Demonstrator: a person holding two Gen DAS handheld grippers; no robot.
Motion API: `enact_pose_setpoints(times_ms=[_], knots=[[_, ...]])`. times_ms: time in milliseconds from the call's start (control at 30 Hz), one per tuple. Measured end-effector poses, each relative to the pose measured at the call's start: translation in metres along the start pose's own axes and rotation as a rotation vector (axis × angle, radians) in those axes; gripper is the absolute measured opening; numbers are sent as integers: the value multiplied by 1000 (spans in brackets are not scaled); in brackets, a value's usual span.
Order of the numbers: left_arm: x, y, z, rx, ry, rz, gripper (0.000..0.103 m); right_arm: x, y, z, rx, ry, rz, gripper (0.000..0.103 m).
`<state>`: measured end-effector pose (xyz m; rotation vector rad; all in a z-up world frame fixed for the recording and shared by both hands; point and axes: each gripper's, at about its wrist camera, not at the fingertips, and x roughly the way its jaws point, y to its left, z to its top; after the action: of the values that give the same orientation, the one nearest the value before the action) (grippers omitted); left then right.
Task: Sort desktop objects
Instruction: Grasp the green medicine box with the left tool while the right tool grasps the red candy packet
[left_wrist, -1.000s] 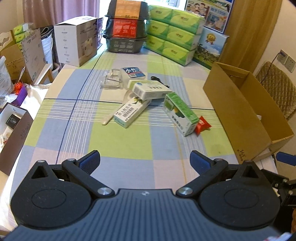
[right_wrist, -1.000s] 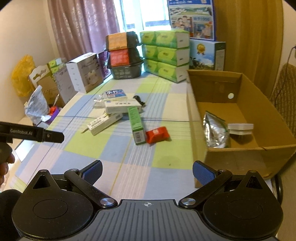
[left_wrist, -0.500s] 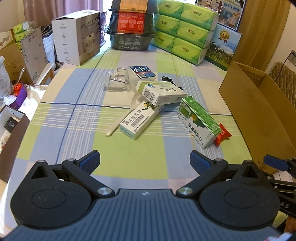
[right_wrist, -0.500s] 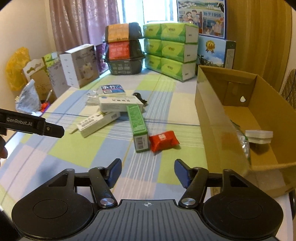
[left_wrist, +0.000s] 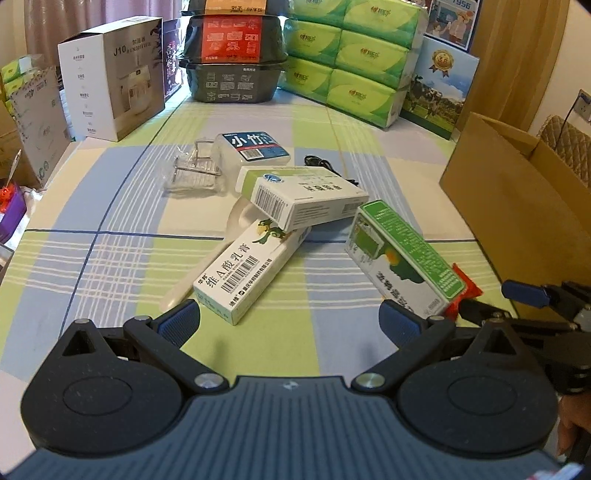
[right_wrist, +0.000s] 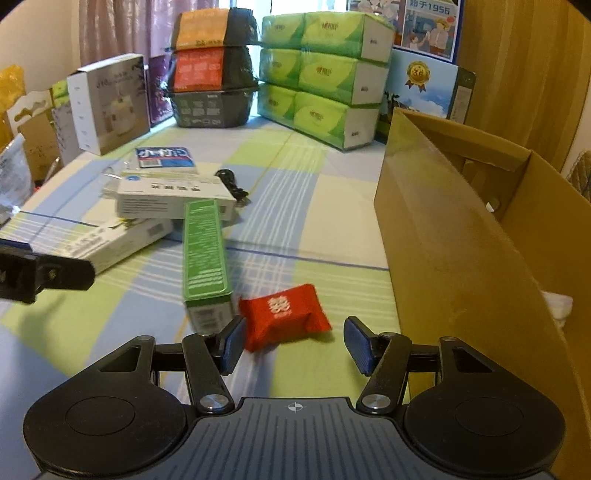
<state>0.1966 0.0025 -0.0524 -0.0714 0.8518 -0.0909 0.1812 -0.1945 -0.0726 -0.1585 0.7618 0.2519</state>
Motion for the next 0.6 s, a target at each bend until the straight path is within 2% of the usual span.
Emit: enact_pose_setpoints(times_ms=[100,233,333,500,600], knots=[[6,1,-1,-9,8,-22,101,10,1,2,1,2,32,57],[10,2,1,-29,7,-52,101,10,12,0,-46,-19,174,57],[11,-3,4,-21,-1,-85,101,6,19,-2,-94,-38,140,57],[17,-21,12,15,-7,-166,101,13,1,-4,-32,13,49,61],[26,-34,18,56,5,-183,91,16,-7,-4,-35,17,42,67]])
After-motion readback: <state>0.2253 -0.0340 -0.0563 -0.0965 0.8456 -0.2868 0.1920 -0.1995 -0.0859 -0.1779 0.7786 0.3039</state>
